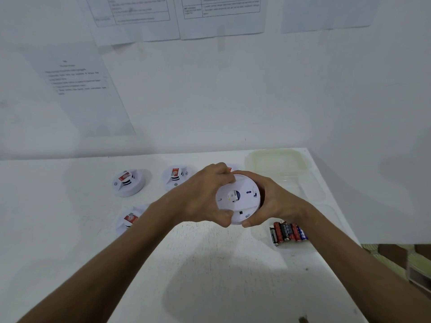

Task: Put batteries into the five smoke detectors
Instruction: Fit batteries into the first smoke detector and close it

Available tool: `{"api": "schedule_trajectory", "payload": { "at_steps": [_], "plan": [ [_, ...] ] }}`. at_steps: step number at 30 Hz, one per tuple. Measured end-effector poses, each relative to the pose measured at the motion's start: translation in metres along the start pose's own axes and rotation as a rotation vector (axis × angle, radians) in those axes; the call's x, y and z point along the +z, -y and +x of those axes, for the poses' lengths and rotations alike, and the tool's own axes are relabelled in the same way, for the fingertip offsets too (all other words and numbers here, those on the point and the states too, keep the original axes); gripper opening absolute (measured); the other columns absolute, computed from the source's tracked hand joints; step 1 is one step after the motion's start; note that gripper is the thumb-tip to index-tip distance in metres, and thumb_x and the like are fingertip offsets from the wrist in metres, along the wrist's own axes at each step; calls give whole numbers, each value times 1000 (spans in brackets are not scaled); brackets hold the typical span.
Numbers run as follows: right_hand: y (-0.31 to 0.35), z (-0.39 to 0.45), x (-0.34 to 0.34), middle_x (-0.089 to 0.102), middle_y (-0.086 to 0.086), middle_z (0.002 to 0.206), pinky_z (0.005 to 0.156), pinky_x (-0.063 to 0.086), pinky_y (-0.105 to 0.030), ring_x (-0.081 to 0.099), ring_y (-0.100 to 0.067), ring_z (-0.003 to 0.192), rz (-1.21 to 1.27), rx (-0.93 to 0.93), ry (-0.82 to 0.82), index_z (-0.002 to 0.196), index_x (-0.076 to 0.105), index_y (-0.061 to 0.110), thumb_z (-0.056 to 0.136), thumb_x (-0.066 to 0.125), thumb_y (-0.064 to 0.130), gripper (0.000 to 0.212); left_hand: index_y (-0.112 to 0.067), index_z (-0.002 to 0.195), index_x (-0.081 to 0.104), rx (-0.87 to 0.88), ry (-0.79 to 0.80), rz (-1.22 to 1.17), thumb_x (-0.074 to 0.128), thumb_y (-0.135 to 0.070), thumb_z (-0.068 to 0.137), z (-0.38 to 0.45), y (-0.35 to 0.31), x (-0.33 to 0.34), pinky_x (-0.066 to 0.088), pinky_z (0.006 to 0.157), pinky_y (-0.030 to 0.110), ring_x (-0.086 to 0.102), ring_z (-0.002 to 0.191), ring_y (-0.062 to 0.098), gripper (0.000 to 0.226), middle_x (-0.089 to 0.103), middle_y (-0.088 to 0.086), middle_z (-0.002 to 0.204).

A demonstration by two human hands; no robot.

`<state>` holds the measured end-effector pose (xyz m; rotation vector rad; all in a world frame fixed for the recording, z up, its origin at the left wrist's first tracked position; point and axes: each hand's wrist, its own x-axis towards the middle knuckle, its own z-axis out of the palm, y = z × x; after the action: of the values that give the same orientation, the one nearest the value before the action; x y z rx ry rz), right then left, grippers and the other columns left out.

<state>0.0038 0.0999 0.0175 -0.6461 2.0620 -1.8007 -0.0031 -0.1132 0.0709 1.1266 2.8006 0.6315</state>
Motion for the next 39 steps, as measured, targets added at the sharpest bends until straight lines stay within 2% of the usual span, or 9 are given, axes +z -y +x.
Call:
{"api": "schedule_trajectory", "payload": {
  "at_steps": [6, 10, 15, 20, 24, 29, 34, 37, 39],
  "plan": [
    [0, -2, -2, 53, -5, 139, 85, 54, -27, 59, -16, 119, -1, -10, 6, 140, 49, 16, 56, 83, -22, 98, -13, 116, 62, 24, -12, -1, 72, -47, 60, 2, 0, 1, 36, 77, 16, 40, 94, 10, 66, 48, -7, 104],
    [0, -2, -3, 56, -1, 138, 88, 54, -31, 58, -19, 122, -12, -14, -11, 139, 51, 20, 58, 85, -18, 96, -23, 126, 59, 0, -82, -27, 61, -61, 59, -2, 9, 6, 31, 81, 16, 35, 96, 7, 77, 41, -13, 103],
    [1, -3, -3, 53, 2, 141, 88, 54, -31, 56, -19, 125, 2, -36, -21, 140, 50, 20, 59, 82, -21, 96, -33, 129, 58, -41, -127, -39, 58, -67, 59, -2, 17, 11, 28, 79, 17, 33, 93, 3, 78, 34, -18, 94],
    [3, -2, -4, 54, -1, 141, 96, 55, -42, 55, -22, 127, -8, -45, -11, 142, 48, 19, 61, 82, -20, 96, -38, 130, 56, -55, -156, -70, 60, -66, 61, -3, 22, 15, 27, 79, 11, 33, 101, -4, 74, 35, -21, 95],
    [5, -1, -6, 58, -3, 135, 94, 55, -39, 57, -23, 125, 14, -56, -36, 141, 48, 19, 63, 82, -19, 93, -49, 131, 49, -112, -213, -183, 73, -55, 70, -6, 26, 22, 32, 77, 7, 41, 95, -4, 65, 41, -15, 96],
    [-1, -1, -6, 61, 0, 133, 95, 56, -47, 57, -23, 124, 28, -29, -102, 140, 49, 26, 61, 88, -6, 94, -48, 133, 45, -214, -222, -289, 70, -50, 80, -10, 27, 29, 41, 69, 7, 53, 87, -6, 58, 53, -15, 101],
    [-2, 5, 1, 63, 0, 128, 87, 59, -46, 59, -25, 120, 79, -53, -207, 134, 54, 25, 63, 88, 4, 82, -46, 129, 47, -243, -240, -481, 62, -46, 87, -12, 24, 25, 48, 68, 9, 62, 87, -5, 44, 59, -15, 106],
    [-1, 7, 3, 65, -3, 125, 79, 59, -40, 63, -25, 114, 158, -29, -226, 130, 58, 27, 66, 87, 19, 71, -39, 128, 53, -253, -237, -625, 61, -44, 86, -16, 25, 26, 51, 73, 15, 66, 90, -1, 43, 58, -8, 115],
    [0, 6, 3, 67, -3, 123, 76, 58, -35, 66, -25, 110, 195, 2, -235, 127, 61, 27, 66, 85, 28, 65, -38, 127, 54, -217, -221, -642, 70, -28, 86, -20, 29, 27, 52, 74, 13, 65, 96, 0, 44, 54, -8, 119]
  ]
}}
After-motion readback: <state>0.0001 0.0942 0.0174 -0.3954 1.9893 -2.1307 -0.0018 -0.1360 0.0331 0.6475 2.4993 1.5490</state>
